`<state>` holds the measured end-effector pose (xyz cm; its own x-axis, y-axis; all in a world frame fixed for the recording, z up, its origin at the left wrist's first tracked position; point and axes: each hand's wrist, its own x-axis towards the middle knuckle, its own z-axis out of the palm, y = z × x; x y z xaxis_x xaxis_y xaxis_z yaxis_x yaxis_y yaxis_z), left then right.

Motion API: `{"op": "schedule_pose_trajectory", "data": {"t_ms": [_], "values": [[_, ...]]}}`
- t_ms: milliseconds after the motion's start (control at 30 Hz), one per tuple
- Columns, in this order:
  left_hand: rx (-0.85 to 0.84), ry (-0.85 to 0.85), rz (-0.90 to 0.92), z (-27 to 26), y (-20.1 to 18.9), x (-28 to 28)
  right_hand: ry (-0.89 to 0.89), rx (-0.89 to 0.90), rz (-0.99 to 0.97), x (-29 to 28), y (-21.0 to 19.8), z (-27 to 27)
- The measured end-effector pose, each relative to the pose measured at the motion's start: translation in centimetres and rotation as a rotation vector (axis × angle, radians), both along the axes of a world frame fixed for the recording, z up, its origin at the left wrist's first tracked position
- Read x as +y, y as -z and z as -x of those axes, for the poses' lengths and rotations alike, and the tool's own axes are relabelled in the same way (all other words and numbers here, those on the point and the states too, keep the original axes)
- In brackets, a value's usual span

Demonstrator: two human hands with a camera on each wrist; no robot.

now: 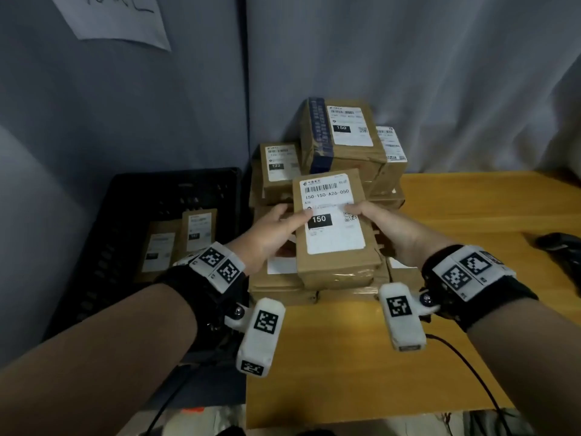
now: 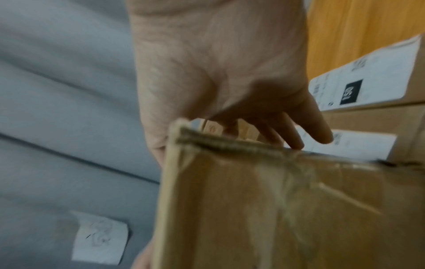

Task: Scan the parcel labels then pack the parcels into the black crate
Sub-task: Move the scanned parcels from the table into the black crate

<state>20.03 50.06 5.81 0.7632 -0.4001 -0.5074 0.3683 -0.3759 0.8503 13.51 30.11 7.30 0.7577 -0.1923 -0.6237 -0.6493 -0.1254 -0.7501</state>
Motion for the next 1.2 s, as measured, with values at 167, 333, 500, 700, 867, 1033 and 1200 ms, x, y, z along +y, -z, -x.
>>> {"op": "schedule_pose_trajectory", "data": {"t_ms": [167, 333, 500, 700, 867, 1033, 1200], "values": [[-0.092, -0.129, -0.004, -2.2, -0.4, 6.8, -0.028, -0.098, -0.062, 6.7, -0.8, -1.9], [-0.206, -0.188, -0.025, -4.4, -1.2, 13.7, 0.032, -0.264, -0.102, 14.6, 0.0, -4.5], [-0.281, -0.167, -0.099, -5.3, -1.2, 19.3, 0.029, -0.341, -0.046, 21.5, 2.1, -6.9], [-0.207, -0.198, -0.214, -6.9, 1.7, 24.4, 0.074, -0.239, -0.119, 27.5, 6.8, -8.9], [0.027, -0.179, -0.317, -7.2, 6.6, 27.1, 0.110, -0.017, -0.310, 30.3, 12.0, -9.5], [0.203, -0.151, -0.455, -7.4, 12.9, 28.3, 0.042, 0.173, -0.273, 32.0, 17.5, -10.6], [0.196, -0.118, -0.527, -8.8, 17.5, 30.1, -0.065, 0.290, -0.233, 33.6, 22.7, -13.0]]}}
